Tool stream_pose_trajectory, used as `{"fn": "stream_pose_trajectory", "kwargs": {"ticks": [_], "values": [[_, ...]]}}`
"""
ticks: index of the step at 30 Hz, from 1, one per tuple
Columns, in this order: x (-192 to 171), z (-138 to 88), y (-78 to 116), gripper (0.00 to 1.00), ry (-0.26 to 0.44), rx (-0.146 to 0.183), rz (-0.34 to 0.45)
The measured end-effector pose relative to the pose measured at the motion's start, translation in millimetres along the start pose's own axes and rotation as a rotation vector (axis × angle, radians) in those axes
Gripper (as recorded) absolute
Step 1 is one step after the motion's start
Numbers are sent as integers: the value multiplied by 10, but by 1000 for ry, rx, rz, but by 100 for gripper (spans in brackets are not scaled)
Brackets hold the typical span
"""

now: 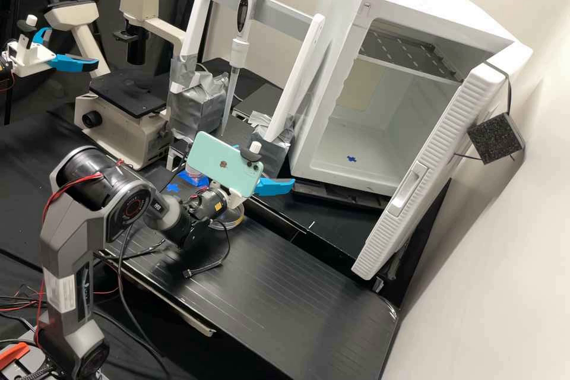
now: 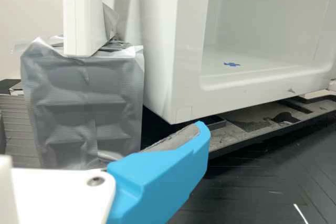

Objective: Open the lid

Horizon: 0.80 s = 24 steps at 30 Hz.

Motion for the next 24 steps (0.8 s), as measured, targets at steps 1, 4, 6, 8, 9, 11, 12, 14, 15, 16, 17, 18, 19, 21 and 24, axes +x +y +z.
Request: {"fn": "stream_pose_trajectory", "kwargs": {"ticks": [1, 4, 6, 8, 9, 11, 12, 14, 15, 16, 17, 18, 19, 21, 24], "values": [[0, 0, 0, 100, 0, 0, 0], [0, -1, 1, 100, 1, 0, 1], [0, -1, 1, 100, 1, 0, 1], [0, -1, 1, 100, 1, 0, 1], [-6, 1, -2, 100, 3, 0, 2], [-39, 18, -14, 100, 2, -1, 2], [-66, 24, -14, 100, 4, 0, 4], [-167, 50, -12, 100, 10, -1, 8], [-217, 53, -8, 100, 18, -4, 11], [-271, 60, 1, 100, 27, -2, 17], [-372, 60, 18, 100, 49, 2, 31], [-437, 51, 41, 100, 71, 1, 46], [-517, 52, 49, 100, 87, 3, 53], [-664, 53, 61, 100, 116, 12, 66], [-926, 55, 67, 100, 149, 10, 65]]}}
